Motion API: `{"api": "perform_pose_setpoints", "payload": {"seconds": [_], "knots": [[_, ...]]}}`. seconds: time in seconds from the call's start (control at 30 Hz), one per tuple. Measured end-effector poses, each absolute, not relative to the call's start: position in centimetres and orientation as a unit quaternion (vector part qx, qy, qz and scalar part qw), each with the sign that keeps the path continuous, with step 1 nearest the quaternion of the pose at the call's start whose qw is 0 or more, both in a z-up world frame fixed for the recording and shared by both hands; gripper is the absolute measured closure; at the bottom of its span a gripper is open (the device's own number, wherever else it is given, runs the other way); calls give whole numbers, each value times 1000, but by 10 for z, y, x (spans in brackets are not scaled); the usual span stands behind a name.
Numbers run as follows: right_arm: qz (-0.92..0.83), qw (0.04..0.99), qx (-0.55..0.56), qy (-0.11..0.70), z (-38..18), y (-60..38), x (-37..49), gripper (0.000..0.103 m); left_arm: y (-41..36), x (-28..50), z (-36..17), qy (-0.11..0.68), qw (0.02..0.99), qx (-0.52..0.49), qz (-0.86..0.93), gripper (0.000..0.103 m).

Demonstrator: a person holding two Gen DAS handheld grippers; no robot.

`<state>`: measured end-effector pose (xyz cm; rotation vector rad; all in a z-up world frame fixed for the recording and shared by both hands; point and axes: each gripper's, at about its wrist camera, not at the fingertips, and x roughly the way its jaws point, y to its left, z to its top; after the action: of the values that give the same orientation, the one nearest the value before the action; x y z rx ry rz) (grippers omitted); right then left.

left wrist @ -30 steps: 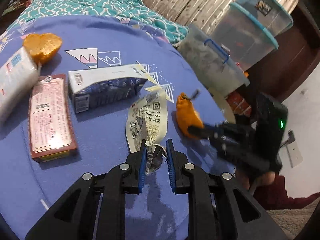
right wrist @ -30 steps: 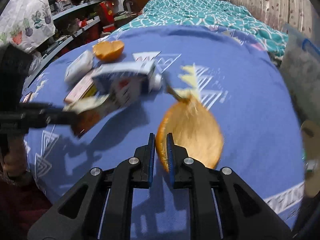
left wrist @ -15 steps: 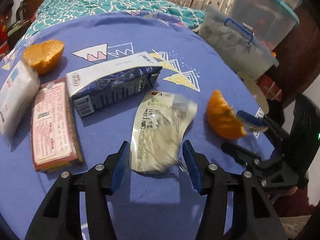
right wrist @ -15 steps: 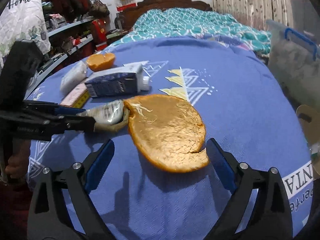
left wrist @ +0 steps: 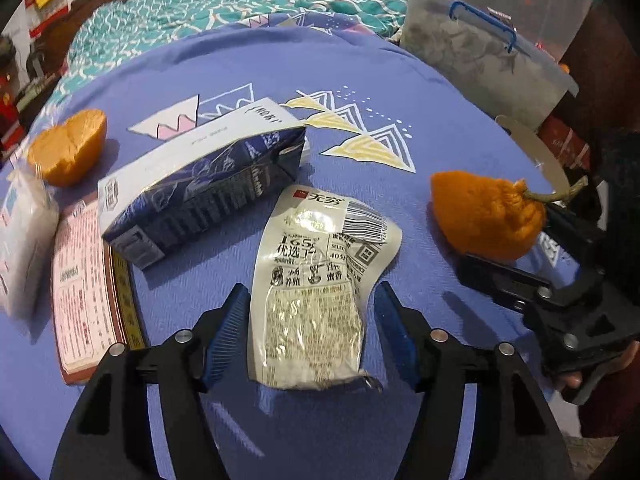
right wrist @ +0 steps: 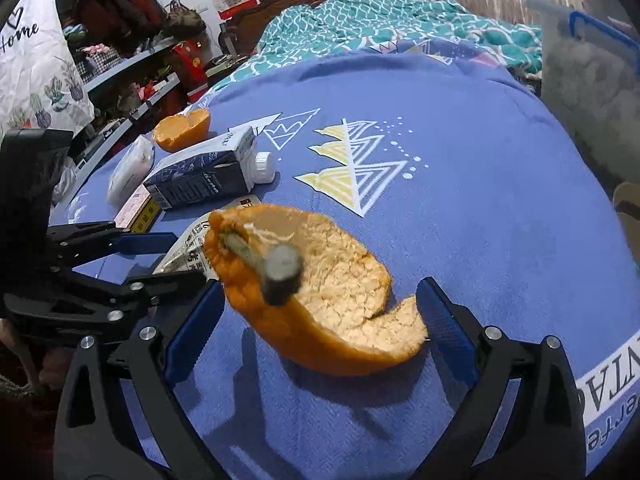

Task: Collect trash
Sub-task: 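Grasp the snack wrapper with the left tool while the right tool holds the orange peel, then carry the wrapper and orange peel to the beige wastebasket and release both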

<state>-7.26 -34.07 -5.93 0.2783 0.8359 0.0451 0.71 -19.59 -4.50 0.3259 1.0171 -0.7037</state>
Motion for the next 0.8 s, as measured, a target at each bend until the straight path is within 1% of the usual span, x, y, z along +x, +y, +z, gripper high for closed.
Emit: {"api": "perform_pose_setpoints", "payload": {"seconds": [0.03, 0.17, 0.37, 0.7, 0.73, 0.77, 0.8], "knots": [[16, 903, 141, 405, -60, -343, -75, 7, -198, 7, -45, 471, 804, 160, -327, 49], [-6, 898, 182, 400, -61, -355, -93, 7, -198, 6, -46, 461, 807, 167, -328, 52], [-18, 890, 221, 397, -64, -363, -116, 7, -195, 5, -45, 462, 801, 152, -349, 53], [20, 893, 187, 409, -60, -335, -77, 7, -194, 2, -45, 468, 791, 134, -370, 52], [25, 892, 188, 411, -61, -333, -74, 12, -194, 2, -45, 470, 790, 132, -370, 52], [41, 889, 193, 413, -62, -332, -73, 28, -194, 3, -45, 472, 789, 130, -371, 52], [41, 892, 191, 408, -60, -331, -74, 32, -194, 3, -45, 473, 789, 129, -371, 53]]}}
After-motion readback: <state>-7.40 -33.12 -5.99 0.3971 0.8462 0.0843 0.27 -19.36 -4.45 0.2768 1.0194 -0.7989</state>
